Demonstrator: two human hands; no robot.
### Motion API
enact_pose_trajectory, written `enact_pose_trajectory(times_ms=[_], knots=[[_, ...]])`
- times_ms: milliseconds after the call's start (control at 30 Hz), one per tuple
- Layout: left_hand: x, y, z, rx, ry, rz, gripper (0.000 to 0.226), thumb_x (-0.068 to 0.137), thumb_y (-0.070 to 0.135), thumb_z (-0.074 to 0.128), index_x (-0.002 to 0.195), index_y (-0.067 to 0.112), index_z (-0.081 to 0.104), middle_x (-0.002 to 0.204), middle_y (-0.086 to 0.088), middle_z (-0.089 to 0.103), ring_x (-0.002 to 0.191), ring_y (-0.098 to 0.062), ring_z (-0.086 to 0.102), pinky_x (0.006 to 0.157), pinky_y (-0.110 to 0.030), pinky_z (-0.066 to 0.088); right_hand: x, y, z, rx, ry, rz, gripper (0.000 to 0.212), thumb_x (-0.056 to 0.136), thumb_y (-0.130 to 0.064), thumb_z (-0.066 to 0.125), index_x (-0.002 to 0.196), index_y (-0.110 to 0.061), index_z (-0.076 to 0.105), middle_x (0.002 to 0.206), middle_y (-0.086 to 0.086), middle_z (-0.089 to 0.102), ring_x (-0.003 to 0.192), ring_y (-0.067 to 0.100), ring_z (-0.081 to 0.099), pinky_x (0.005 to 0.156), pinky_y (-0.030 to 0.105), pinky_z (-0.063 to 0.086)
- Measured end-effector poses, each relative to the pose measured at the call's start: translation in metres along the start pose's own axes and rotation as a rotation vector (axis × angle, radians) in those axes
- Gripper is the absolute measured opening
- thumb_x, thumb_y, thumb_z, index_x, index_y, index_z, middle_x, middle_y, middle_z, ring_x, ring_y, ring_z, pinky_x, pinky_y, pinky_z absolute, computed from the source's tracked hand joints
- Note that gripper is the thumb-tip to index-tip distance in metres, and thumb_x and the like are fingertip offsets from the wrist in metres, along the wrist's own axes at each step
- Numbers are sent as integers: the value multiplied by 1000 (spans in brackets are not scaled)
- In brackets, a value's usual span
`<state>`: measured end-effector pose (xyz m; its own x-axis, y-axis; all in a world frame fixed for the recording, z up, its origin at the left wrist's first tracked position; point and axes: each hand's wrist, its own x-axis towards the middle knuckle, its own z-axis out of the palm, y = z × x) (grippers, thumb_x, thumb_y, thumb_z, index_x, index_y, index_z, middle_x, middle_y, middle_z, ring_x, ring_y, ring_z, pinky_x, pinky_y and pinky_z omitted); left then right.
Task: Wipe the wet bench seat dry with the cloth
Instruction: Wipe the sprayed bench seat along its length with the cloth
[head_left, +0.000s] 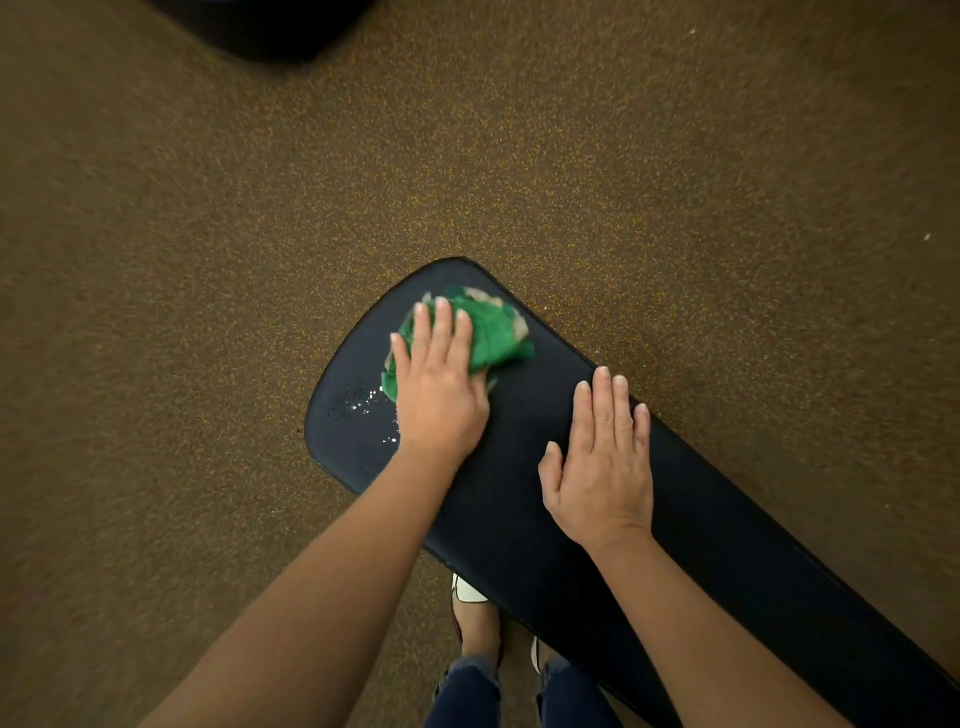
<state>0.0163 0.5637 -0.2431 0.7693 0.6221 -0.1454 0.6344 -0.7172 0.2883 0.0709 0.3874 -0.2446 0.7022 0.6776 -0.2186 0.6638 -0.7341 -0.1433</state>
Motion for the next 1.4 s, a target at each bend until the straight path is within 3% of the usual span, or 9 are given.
enact_pose_trajectory(times_ms=[100, 267, 467, 667, 867, 1067, 1267, 1333, 1400], knots=[[-8, -38, -10, 86, -36, 205, 65, 83, 33, 34, 138, 1, 43, 150, -18, 34, 142, -39, 21, 110, -65, 19, 0, 1, -1, 4, -2, -7, 72, 88, -37, 34, 148, 2, 24, 158, 21, 14, 147, 34, 11, 117, 52, 15], [19, -38, -10, -22, 111, -197, 61, 82, 21, 42, 140, 2, 40, 154, -16, 26, 144, -36, 13, 116, -53, 7, 0, 1, -1, -11, -1, -2, 72, 89, -37, 34, 149, 2, 22, 158, 21, 14, 147, 34, 10, 118, 51, 13], [-25, -51, -11, 18, -5, 273, 61, 84, 31, 39, 139, 5, 45, 150, -14, 36, 142, -33, 22, 113, -59, 18, 0, 0, -2, -13, -1, -1, 72, 89, -37, 33, 148, 2, 24, 157, 21, 16, 147, 34, 12, 117, 51, 14], [15, -15, -2, -47, 133, -201, 61, 84, 31, 45, 139, 5, 43, 152, -14, 32, 143, -38, 17, 114, -57, 11, 0, -1, 0, -17, 12, -6, 71, 89, -36, 34, 148, 3, 24, 157, 22, 15, 146, 35, 12, 117, 52, 14], [-32, -43, -8, 138, -30, 357, 63, 90, 46, 35, 144, 14, 37, 154, -7, 30, 144, -35, 13, 112, -62, 17, 0, 0, -1, -11, 14, -10, 72, 89, -36, 34, 148, 3, 24, 158, 21, 15, 147, 35, 12, 117, 52, 15], [24, -23, -3, 34, 110, -171, 65, 90, 38, 45, 144, 4, 33, 156, -12, 24, 142, -46, 2, 113, -58, 7, -1, -1, 2, -27, 16, -4, 72, 90, -36, 32, 149, 3, 21, 158, 21, 13, 147, 34, 9, 118, 52, 12], [-11, -13, 1, 71, -44, 472, 62, 88, 38, 41, 142, 7, 40, 152, -10, 33, 143, -41, 11, 114, -58, 15, -1, 0, 1, -17, 27, -9, 72, 89, -37, 34, 148, 3, 23, 158, 20, 12, 147, 33, 9, 117, 52, 14], [7, -25, -2, 103, -5, 480, 62, 88, 37, 43, 141, 6, 41, 151, -10, 34, 142, -42, 13, 113, -60, 14, -1, 0, 2, -10, 40, -11, 72, 89, -36, 34, 148, 3, 24, 158, 21, 14, 147, 34, 10, 117, 53, 15], [25, -18, -3, 18, 49, 246, 61, 85, 30, 51, 139, 3, 43, 151, -12, 35, 141, -48, 12, 110, -65, 16, -1, 0, 3, -5, 47, -11, 71, 89, -36, 34, 148, 3, 24, 158, 21, 15, 147, 34, 11, 117, 53, 15]])
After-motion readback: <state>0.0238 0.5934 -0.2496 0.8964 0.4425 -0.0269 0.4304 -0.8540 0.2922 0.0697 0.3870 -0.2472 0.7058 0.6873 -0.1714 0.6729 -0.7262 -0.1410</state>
